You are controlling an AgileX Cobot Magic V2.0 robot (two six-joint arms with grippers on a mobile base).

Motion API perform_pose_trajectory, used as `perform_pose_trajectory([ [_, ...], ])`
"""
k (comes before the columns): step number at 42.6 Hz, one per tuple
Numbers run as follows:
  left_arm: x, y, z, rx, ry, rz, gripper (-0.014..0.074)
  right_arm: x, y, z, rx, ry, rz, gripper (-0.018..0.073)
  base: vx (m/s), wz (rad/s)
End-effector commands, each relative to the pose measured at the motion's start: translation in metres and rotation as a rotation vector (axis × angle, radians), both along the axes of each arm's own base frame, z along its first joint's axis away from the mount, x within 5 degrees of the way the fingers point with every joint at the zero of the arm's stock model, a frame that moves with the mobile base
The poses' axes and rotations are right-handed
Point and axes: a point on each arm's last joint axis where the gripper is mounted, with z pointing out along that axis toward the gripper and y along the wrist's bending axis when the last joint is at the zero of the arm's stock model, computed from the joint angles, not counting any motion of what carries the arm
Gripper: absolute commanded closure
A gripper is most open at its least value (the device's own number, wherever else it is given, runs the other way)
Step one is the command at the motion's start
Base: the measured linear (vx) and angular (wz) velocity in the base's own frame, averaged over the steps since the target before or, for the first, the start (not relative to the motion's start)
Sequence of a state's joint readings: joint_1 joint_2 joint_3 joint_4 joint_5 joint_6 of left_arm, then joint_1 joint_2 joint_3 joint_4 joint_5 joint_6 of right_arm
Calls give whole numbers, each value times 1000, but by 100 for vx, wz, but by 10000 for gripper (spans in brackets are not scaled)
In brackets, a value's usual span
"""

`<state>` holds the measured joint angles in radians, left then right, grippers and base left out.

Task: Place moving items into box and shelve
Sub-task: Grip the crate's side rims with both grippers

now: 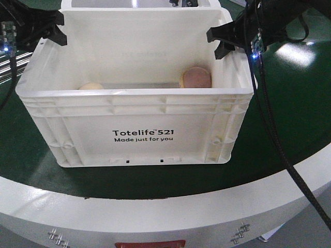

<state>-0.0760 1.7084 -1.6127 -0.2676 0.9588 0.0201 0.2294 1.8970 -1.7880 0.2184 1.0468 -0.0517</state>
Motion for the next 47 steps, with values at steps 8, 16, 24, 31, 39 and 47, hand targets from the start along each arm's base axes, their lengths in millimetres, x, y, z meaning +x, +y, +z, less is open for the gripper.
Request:
perform_pose_trajectory([
  [8, -6, -3, 29, -38, -86, -2, 54, -7, 12, 33, 116, -114, 40, 564, 0, 0],
  [16, 1, -5, 21, -41, -18, -13, 57, -7, 12, 33, 117, -119, 44, 564, 0, 0],
  [24, 1, -7, 21, -65, -11, -17, 86, -7, 12, 33, 117, -120, 44, 564, 0, 0],
  [31, 1, -7, 21, -64, -5, -18, 165, -7, 12, 33, 117, -119, 44, 564, 0, 0],
  [39, -1, -8, 19, -61, 17, -28, 346, -7, 12, 33, 121, -117, 44, 564, 0, 0],
  [47, -2, -15, 24, -131, -4, -65, 604, -7, 14, 34, 143, -121, 50, 564, 0, 0],
])
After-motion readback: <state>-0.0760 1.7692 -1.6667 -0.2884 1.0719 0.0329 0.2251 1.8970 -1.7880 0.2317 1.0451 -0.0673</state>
